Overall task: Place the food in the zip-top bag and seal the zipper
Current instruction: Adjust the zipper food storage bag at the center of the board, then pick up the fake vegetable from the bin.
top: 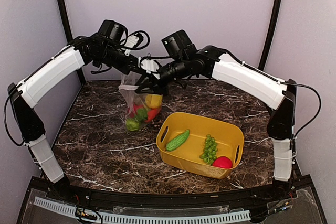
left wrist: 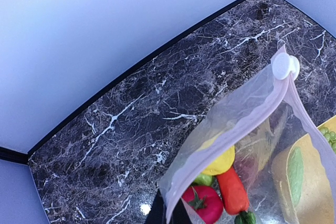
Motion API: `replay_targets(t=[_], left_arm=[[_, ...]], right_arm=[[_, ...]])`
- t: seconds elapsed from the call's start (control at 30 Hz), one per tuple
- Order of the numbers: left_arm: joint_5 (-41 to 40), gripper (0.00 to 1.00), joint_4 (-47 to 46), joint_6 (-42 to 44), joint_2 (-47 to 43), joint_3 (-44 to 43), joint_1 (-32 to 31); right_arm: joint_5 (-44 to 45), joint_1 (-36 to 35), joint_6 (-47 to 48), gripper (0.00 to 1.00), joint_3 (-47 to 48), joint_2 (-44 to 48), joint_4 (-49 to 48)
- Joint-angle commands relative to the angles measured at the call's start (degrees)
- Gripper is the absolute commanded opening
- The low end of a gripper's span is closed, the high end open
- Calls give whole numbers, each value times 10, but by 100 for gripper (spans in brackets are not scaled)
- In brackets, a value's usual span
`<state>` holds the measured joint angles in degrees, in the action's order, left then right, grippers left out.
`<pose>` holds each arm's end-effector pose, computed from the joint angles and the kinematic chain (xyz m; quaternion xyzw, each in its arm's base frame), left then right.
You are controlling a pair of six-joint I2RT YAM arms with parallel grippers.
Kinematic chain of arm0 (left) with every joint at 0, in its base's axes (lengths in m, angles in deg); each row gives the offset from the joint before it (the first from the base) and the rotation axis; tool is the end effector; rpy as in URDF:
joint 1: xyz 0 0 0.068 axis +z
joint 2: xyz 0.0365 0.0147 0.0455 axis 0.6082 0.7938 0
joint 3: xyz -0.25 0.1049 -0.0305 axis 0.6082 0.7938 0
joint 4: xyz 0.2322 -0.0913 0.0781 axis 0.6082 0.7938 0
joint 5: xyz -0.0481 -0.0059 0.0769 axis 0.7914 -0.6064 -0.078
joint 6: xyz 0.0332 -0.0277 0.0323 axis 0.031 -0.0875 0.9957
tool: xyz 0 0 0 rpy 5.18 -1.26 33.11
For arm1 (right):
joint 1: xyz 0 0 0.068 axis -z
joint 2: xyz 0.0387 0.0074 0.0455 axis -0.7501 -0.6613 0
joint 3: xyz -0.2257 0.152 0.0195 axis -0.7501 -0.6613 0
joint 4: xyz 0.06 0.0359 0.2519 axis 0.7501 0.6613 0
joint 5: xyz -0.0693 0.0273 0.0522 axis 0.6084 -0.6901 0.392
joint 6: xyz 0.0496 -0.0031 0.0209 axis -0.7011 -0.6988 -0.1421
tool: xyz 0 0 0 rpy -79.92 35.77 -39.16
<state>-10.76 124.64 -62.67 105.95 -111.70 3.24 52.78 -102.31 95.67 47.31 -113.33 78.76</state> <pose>0.3209 -0.2124 0.4156 0.2865 0.8308 -0.0483 0.4747 0.2629 0.3865 0.3829 -0.6825 0.5153 0.2834 0.4341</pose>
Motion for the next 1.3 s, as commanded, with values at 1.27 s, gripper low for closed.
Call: replay_targets(t=[1.27], left_arm=[[56,1,-273,-76,-177,308,29]], right_arm=[[106,88,208,54,-340,57,77]])
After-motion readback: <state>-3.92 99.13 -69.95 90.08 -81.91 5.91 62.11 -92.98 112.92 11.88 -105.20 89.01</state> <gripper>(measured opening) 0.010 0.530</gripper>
